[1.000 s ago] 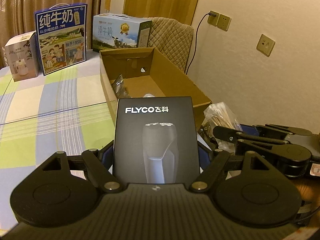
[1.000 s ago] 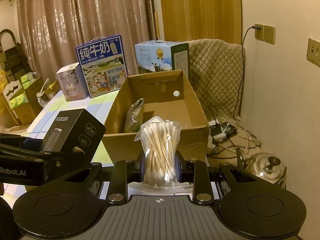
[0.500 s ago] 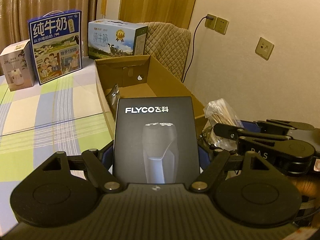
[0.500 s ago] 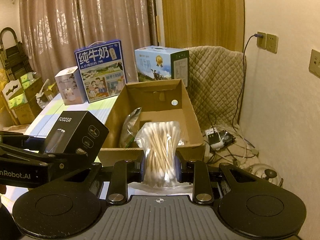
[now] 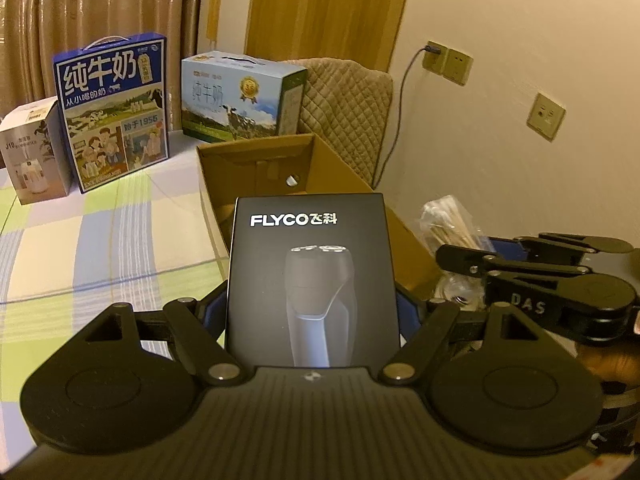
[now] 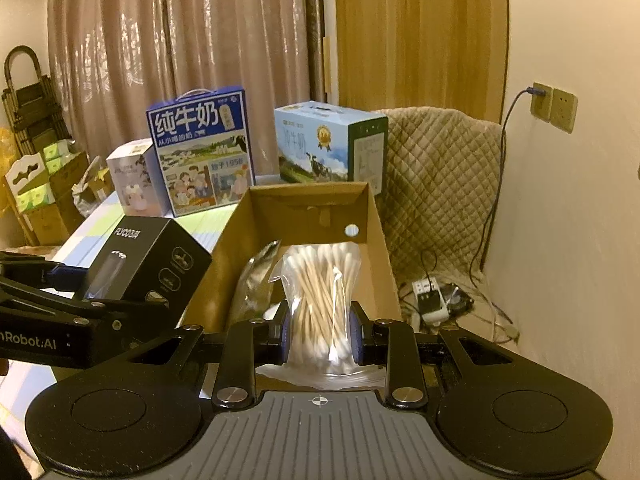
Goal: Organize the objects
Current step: 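Lower the shaver box into the cardboard box with the left tool while the right tool lowers the swabs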
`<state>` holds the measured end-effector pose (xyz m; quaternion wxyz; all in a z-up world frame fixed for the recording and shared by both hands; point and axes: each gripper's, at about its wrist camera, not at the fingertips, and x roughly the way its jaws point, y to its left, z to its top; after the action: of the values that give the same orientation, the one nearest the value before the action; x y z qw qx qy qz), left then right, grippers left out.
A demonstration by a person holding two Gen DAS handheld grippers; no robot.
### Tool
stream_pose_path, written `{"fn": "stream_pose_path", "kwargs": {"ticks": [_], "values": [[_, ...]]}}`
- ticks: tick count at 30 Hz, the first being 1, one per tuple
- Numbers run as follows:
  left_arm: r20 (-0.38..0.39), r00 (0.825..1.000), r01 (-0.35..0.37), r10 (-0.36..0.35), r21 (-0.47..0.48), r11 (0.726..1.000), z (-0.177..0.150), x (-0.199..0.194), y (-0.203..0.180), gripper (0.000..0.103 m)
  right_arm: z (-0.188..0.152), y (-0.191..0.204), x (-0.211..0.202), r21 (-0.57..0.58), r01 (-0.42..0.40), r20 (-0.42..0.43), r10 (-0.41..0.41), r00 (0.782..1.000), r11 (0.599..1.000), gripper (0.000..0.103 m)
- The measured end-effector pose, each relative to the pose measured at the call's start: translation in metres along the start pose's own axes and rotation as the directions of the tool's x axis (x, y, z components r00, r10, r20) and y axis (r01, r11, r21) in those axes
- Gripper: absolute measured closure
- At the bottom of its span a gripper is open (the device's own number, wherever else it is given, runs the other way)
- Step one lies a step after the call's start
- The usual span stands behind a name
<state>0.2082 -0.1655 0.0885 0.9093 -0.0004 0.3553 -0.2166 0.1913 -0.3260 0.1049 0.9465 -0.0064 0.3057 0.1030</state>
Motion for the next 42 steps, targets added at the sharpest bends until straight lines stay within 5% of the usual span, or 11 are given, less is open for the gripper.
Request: {"fn": "stream_pose_path", "kwargs": {"ticks": [12, 25, 42], "values": [[-0.014, 1.000, -0.004, 0.003, -0.012, 1.000, 0.046, 0.049, 0.010, 0.027, 0.041, -0.020, 0.047, 0.028, -0.018, 0.003, 0.018, 1.000, 0.999, 0.078], [-0.029, 1.000, -0.002, 0.000, -0.064, 0.998, 0.059, 0.100, 0.016, 0.026, 0.049, -0.042, 0.074, 0.078, 0.000, -0.015, 0.001, 1.000, 0.997, 0.078], [-0.026, 0.999, -0.034, 0.032, -0.058, 0.998, 0.038, 0.065, 0.028, 0.021, 0.039, -0.025, 0.058, 0.085, -0.031, -0.019, 0.033, 0.999, 0.996, 0.078]]}}
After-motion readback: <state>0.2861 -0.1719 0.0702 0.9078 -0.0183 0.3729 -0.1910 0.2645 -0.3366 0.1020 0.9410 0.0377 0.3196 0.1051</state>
